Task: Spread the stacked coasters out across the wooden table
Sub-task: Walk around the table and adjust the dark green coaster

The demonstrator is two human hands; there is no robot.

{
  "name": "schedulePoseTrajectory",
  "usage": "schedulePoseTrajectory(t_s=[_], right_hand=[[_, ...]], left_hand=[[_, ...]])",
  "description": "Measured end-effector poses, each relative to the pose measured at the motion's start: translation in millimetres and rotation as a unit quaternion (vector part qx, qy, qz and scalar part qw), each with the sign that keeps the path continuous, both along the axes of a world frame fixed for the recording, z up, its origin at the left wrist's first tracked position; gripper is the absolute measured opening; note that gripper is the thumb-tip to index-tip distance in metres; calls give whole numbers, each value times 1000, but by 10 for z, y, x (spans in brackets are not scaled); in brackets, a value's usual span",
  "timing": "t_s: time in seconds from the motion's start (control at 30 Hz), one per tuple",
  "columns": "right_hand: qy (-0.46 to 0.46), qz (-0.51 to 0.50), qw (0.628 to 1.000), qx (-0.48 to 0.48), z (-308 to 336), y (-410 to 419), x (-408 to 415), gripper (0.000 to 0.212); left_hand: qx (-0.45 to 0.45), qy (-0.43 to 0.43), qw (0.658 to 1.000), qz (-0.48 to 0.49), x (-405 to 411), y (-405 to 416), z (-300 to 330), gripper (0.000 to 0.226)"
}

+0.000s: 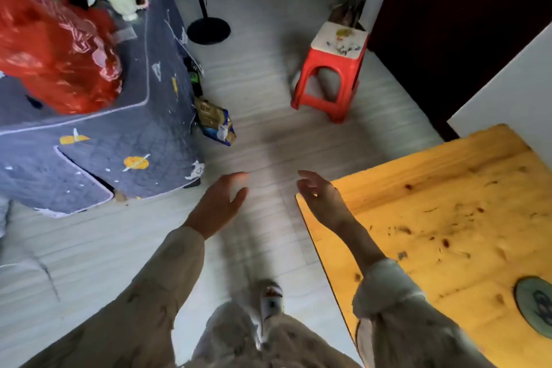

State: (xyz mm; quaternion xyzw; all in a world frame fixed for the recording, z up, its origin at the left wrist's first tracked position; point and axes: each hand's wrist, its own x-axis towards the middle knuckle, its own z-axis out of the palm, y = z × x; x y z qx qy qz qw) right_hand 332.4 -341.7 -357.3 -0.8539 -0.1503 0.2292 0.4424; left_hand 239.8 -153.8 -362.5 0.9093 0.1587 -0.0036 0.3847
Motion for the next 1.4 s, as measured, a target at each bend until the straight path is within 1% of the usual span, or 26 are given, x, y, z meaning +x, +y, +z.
schedulePoseTrajectory(t_s=[0.2,0.3,0.37,0.57,0.7,0.8,0.97,1.1,1.2,1.3,1.4], right_hand=[[-26,-82,996,-19,144,163,913,34],[-26,-136,990,-21,109,253,1309,34],[-21,-178,984,-11,66,321,1560,34],[-1,-338,941,-2,34,403,2161,34],[10,-421,907,2,42,272,2308,36],[8,-494,869,2,-5,21,2289,36],[10,-594,804,-26,-159,-525,2135,35],[25,-653,756,-36,-306,-1093,2012,34],[37,-682,727,-62,-413,-1504,1929,34],[51,-704,703,-90,-540,-1871,1825,35],[67,-717,683,-125,-716,-2185,1721,36]], left_hand=[[-8,-31,998,-56,1183,379,95,35],[-30,-7,993,-117,1785,495,15,36],[-27,8,987,-161,2221,619,-70,36],[-31,29,957,-287,3501,871,-109,35],[-28,31,937,-346,4243,747,-127,33],[-26,45,906,-420,4658,393,-202,32],[-8,60,838,-543,4993,-515,-362,33],[24,46,777,-627,5047,-1373,-487,33],[43,46,731,-680,5005,-1994,-568,36],[61,60,687,-722,4914,-2505,-686,41],[102,99,644,-752,4815,-2894,-854,49]])
